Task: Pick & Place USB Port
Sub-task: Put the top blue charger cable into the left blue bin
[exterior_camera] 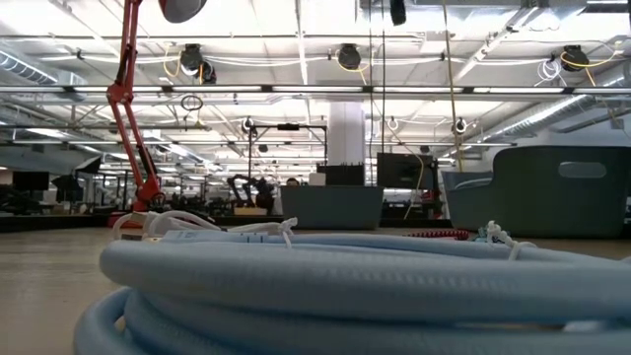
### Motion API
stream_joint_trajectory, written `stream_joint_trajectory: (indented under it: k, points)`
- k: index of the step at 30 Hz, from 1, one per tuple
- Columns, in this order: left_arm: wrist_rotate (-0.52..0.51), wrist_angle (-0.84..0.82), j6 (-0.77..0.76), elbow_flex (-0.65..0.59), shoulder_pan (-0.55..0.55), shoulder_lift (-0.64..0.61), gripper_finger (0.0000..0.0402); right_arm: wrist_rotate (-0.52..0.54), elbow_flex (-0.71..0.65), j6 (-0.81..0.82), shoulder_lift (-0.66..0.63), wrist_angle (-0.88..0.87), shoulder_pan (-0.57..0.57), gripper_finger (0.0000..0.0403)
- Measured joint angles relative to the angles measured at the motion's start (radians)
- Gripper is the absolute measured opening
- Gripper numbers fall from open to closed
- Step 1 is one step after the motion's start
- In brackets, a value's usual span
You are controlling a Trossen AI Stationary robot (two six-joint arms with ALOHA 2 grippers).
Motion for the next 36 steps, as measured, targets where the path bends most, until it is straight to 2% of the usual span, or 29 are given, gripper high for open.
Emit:
stream_joint_trajectory:
  k: [7, 12, 16, 20, 22, 24, 27, 32, 36]
  points:
    - [0.246, 0.290, 0.023, -0.245, 0.060, -0.042, 0.0026, -0.006, 0.000, -0.068, -0.043, 0.082, 0.076, 0.0005]
    - [0.412, 0.559, -0.001, -0.413, 0.088, -0.023, 0.0026, -0.144, 0.000, -0.079, -0.055, 0.090, 0.099, 0.0005]
    - [0.618, 0.837, -0.050, -0.488, 0.118, 0.003, 0.0026, -0.255, -0.001, -0.089, -0.068, 0.089, 0.119, 0.0005]
    - [0.869, 1.034, -0.127, -0.522, 0.160, 0.033, 0.0026, -0.289, -0.001, -0.147, -0.100, 0.098, 0.159, 0.0005]
    - [0.957, 1.104, -0.171, -0.538, 0.171, 0.058, 0.0026, -0.298, -0.001, -0.191, -0.120, 0.104, 0.177, 0.0005]
    - [0.990, 1.149, -0.217, -0.553, 0.174, 0.085, 0.0027, -0.270, -0.001, -0.224, -0.139, 0.097, 0.187, 0.0005]
    - [1.009, 1.262, -0.286, -0.556, 0.150, 0.134, 0.0041, -0.163, -0.001, -0.266, -0.153, 0.089, 0.205, 0.0005]
    - [1.039, 1.447, -0.354, -0.556, 0.115, 0.199, 0.0109, -0.060, -0.001, -0.321, -0.149, 0.047, 0.214, 0.0006]
    - [1.042, 1.470, -0.373, -0.556, 0.114, 0.225, 0.0160, -0.039, -0.001, -0.315, -0.129, 0.044, 0.213, 0.0006]
